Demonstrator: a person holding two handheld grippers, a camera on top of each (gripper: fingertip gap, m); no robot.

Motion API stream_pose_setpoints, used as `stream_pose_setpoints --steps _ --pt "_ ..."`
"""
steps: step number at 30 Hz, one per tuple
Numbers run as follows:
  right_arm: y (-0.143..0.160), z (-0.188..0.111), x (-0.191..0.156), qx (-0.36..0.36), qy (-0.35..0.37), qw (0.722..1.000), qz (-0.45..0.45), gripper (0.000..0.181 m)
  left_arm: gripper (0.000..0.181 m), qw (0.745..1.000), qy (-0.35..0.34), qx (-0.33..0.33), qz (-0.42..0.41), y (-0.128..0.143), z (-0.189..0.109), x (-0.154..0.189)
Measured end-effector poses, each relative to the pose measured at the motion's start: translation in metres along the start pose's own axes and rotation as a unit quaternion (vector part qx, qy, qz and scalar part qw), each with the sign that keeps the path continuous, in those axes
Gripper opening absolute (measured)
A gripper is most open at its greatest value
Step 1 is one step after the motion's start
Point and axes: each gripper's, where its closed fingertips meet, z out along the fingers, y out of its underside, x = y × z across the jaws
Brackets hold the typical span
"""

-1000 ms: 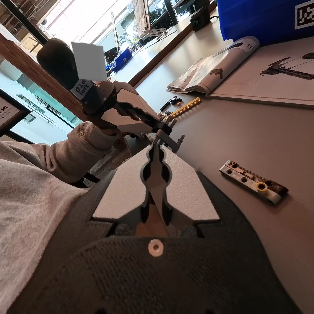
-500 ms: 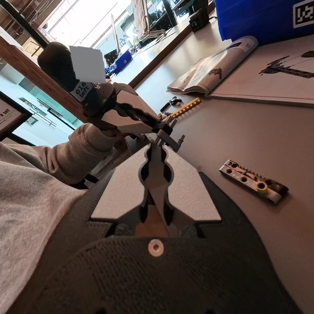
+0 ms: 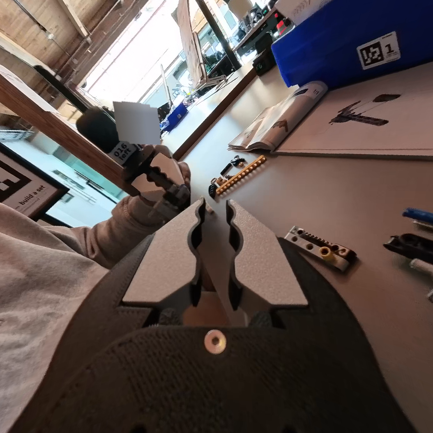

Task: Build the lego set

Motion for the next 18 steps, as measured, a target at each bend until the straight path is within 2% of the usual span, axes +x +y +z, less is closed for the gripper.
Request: stream_pose_setpoints --steps 8,18 --pt "0.004 0.005 -0.018 0.002 -0.086 0.989 0.118 0.02 0.005 1.0 0.005 0.016 0.001 -0.007 -0.005 0.002" --pt "0.013 0.008 -0.031 -0.021 -0.16 0.952 0.261 0.019 0.005 1.0 -0.005 0.028 0.009 -0.016 -0.005 0.0"
